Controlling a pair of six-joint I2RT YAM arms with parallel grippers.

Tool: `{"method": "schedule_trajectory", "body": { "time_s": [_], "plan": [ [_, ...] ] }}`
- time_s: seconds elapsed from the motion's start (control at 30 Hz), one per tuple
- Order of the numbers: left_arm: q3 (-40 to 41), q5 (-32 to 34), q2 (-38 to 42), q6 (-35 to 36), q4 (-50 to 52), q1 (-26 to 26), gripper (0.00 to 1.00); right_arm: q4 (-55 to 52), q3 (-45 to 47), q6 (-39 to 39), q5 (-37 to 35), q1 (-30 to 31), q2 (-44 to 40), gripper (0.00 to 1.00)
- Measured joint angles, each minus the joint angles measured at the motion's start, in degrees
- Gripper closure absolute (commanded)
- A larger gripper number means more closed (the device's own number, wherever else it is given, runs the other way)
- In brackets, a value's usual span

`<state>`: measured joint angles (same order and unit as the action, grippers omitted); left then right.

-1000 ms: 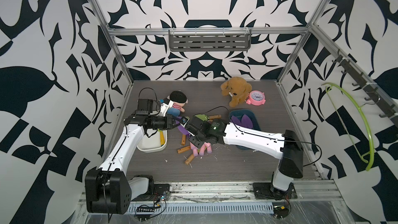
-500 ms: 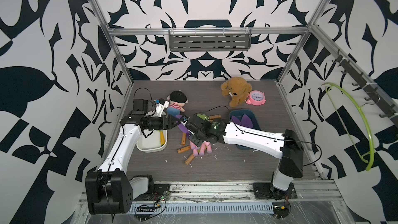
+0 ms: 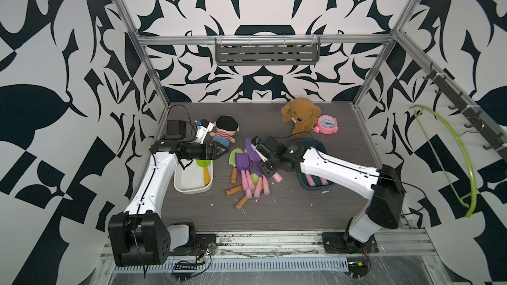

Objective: Sort the small shovels by color and place them into the storage box
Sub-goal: Pick up the shovel from the center of the board, then place the shovel in the storage box.

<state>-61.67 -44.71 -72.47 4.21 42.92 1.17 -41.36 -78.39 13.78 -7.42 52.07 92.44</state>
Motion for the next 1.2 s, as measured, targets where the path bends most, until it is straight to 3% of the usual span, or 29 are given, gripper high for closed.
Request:
{"method": "schedule_trajectory", "body": {
  "time_s": [0.17, 0.37, 0.67, 0.87, 1.2],
  "plan": [
    [-5.9, 2.0, -3.3, 3.3, 2.1, 4.5, 0.16, -3.7, 1.2, 0.9, 1.0, -7.2, -5.2, 0.97],
    [-10.4, 4.2, -8.0, 5.5, 3.5, 10.0, 0.16, -10.1, 1.2, 1.6, 1.0, -13.3, -5.7, 0.97],
    [-9.9, 4.6, -11.5, 5.0, 2.1, 15.1, 0.16, -17.8, 3.3, 4.0, 0.3, -24.7, -7.5, 0.97],
    [-6.3, 4.1, -12.0, 3.4, 0.5, 15.8, 0.16, -20.1, 5.1, 4.3, 0.4, -27.9, -6.1, 0.96],
    [-3.6, 4.0, -11.9, 3.1, -0.8, 15.8, 0.16, -17.0, 8.0, 4.1, 2.2, -28.1, 0.2, 0.93]
  ]
}}
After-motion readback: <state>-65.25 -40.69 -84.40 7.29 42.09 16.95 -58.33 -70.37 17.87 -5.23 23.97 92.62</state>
